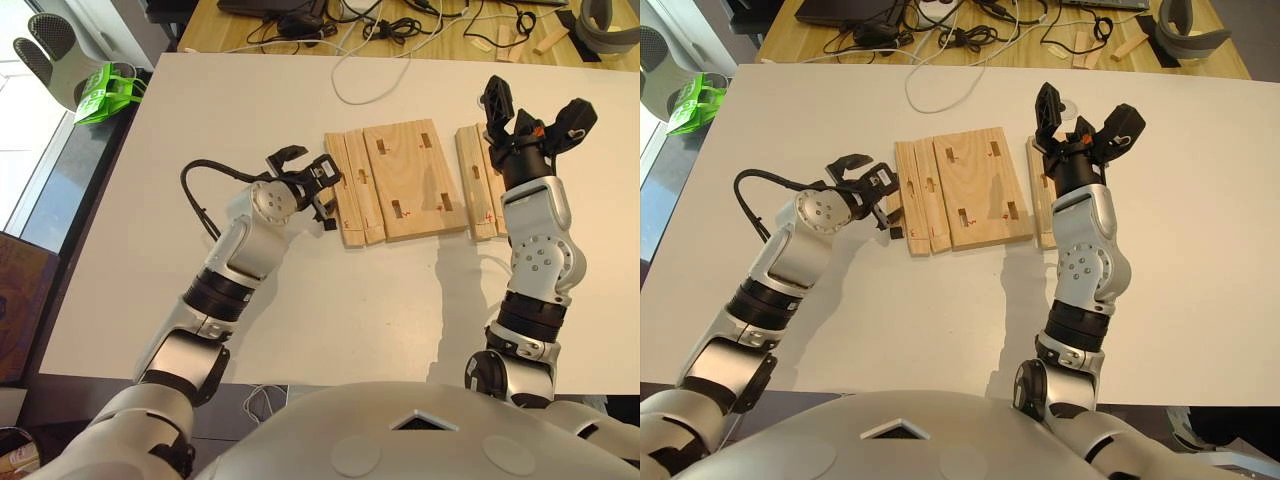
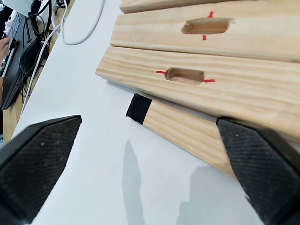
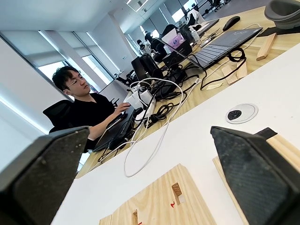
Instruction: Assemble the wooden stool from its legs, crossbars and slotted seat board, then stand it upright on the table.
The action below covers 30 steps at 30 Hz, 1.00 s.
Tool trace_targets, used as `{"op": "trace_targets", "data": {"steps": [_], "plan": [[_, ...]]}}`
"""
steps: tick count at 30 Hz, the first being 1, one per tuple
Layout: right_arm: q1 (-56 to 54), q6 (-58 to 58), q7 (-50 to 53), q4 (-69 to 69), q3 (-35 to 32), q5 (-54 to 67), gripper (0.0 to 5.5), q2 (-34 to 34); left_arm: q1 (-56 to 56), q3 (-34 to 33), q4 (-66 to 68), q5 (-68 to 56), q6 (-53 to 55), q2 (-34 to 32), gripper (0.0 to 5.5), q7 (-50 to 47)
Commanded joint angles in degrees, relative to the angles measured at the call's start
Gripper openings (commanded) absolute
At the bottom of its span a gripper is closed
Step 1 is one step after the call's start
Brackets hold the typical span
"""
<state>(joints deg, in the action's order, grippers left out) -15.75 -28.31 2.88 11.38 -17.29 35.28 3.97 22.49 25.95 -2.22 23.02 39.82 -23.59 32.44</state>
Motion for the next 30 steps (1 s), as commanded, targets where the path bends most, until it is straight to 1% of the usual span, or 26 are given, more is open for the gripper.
{"op": "trace_targets", "data": {"steps": [1, 3, 7, 12, 19, 21, 24, 27, 30], "plan": [[-0.35, -0.07, -0.09, -0.24, 0.13, 0.92, 4.78, -0.03, -0.87, 0.71, -1.77, 0.07, 1.63, 0.37, 5.38, 0.62], [-0.35, -0.09, -0.12, -0.25, 0.17, 0.94, 4.78, -0.06, -1.16, 1.12, -1.77, 0.16, 1.78, -0.20, 5.38, 1.12], [-0.35, -0.07, -0.06, -0.24, 0.24, 1.02, 4.78, -0.05, -0.50, 2.72, 0.12, 1.31, -0.49, -4.30, 5.38, 3.97], [0.08, -0.03, 0.16, 0.35, 0.38, 1.08, 4.78, 0.02, 2.50, 1.25, 4.77, 2.10, -4.28, -7.31, 5.38, 4.41], [0.19, -0.21, 0.20, 0.34, 0.98, 0.43, 4.78, -0.24, 3.14, -0.55, 4.17, 1.43, -4.38, -6.89, 5.38, 4.80], [0.19, -0.21, 0.24, 0.30, 1.01, 0.40, 4.78, -0.32, 3.58, -2.29, 3.23, 0.68, -3.50, -6.13, 5.38, 4.22], [0.16, -0.13, 0.26, 0.13, 1.11, 0.29, 4.78, -0.44, 4.01, -7.22, 1.00, -2.53, 0.35, -3.07, 5.38, 2.83], [0.14, 0.00, 0.24, 0.08, 1.12, 0.27, 4.78, -0.43, 3.56, -10.81, -1.72, -4.59, 4.21, -1.72, 5.38, 1.79], [0.24, 0.39, 0.26, 0.20, 0.99, 0.38, 4.78, -0.19, 0.25, -9.03, -4.16, -4.25, 5.26, -3.89, 5.38, 2.83]]}}
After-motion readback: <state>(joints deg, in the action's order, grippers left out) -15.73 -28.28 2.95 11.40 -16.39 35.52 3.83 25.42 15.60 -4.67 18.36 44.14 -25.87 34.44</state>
